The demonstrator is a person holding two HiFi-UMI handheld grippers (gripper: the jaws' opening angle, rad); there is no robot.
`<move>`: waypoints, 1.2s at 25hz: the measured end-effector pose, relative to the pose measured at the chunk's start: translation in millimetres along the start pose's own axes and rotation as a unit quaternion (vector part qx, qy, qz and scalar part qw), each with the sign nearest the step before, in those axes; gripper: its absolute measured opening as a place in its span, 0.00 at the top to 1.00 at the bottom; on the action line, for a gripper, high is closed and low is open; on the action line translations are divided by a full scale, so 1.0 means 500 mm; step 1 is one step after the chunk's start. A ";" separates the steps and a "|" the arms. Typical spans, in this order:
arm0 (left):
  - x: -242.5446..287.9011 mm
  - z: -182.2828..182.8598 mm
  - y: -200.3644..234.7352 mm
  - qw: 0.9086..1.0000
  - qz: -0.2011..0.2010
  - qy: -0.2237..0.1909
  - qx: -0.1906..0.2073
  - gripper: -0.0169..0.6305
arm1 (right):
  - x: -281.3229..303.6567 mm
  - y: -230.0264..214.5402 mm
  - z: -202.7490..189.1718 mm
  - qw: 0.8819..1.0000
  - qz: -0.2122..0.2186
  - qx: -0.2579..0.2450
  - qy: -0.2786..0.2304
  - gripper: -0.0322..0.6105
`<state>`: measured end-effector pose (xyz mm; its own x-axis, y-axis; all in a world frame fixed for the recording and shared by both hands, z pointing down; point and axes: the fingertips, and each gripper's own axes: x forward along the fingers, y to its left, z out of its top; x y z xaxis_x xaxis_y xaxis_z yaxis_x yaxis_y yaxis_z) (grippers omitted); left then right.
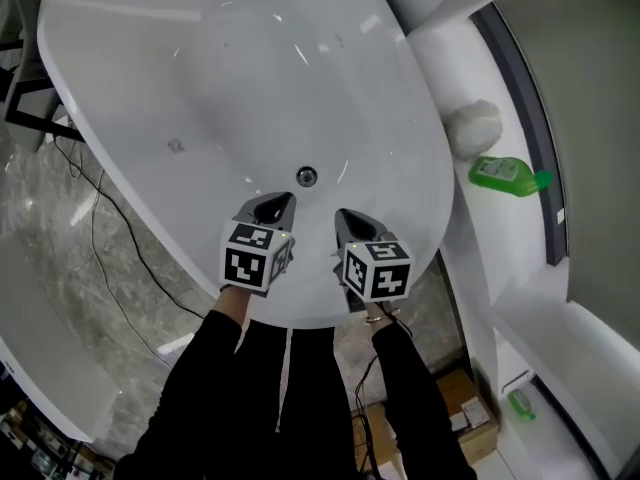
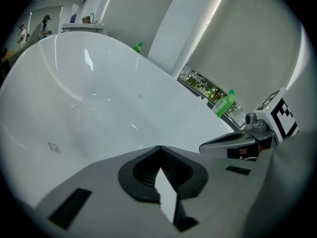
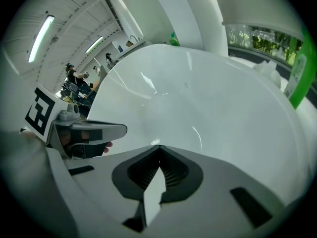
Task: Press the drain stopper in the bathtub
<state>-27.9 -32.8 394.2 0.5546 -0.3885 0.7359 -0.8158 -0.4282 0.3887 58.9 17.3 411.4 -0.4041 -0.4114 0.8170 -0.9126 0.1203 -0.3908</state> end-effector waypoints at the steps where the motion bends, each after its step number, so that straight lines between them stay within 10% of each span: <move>1: 0.014 -0.007 0.007 1.000 0.002 0.002 -0.002 0.96 | 0.012 -0.007 -0.005 1.000 0.001 0.001 0.003 0.95; 30: 0.300 -0.152 0.122 0.996 0.034 0.063 -0.051 0.96 | 0.291 -0.128 -0.077 0.996 0.031 -0.024 0.082 0.95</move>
<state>-7.2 -55.3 570.6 0.4769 -0.3055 0.8242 -0.8672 -0.3167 0.3844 56.0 -15.3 571.6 -0.4615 -0.2494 0.8514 -0.8856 0.1863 -0.4254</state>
